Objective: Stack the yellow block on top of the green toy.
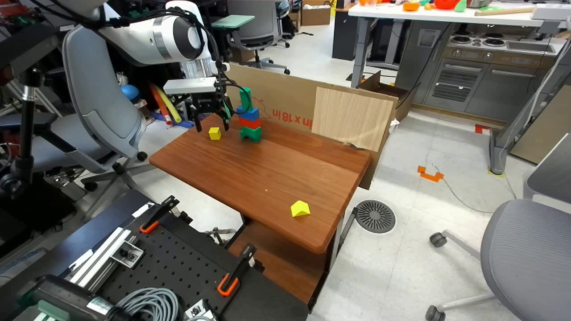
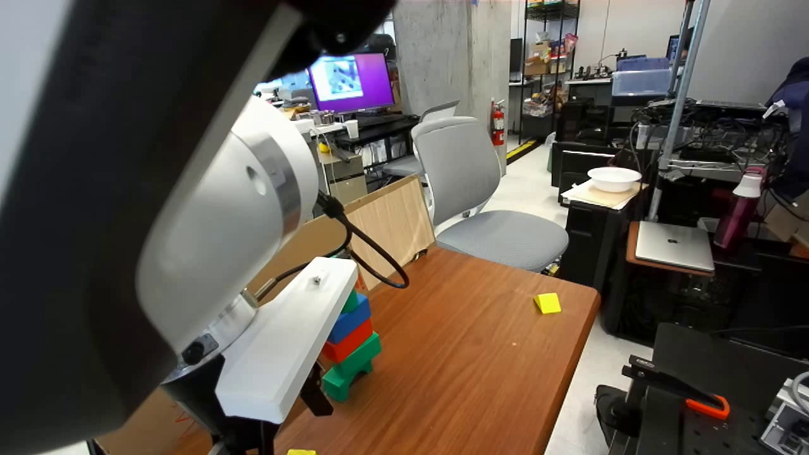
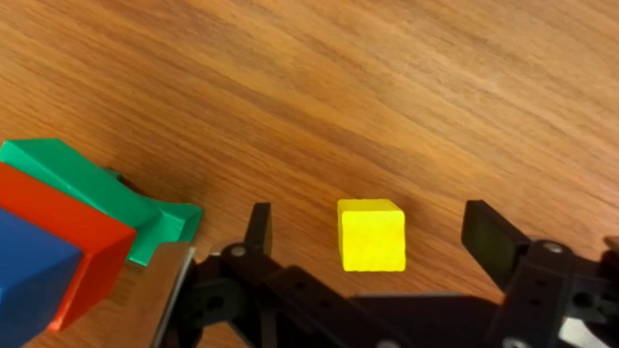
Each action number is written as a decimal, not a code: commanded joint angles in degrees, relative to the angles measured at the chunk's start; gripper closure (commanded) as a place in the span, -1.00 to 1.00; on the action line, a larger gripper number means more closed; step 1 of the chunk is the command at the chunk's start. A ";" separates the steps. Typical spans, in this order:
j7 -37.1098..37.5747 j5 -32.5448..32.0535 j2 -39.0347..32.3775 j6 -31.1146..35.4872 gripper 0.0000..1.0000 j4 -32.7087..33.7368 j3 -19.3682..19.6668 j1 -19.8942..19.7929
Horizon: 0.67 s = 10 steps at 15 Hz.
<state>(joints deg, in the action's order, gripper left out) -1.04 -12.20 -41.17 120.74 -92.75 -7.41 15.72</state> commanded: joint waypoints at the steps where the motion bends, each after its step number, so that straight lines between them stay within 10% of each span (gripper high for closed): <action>1: 1.33 -0.49 -1.33 -0.56 -0.61 1.78 1.18 0.69; 10: 1.80 -0.53 -2.31 -0.19 0.77 1.33 1.85 0.55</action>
<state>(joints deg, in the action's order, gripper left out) -0.14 -12.20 -42.29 120.74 -92.73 -6.17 15.70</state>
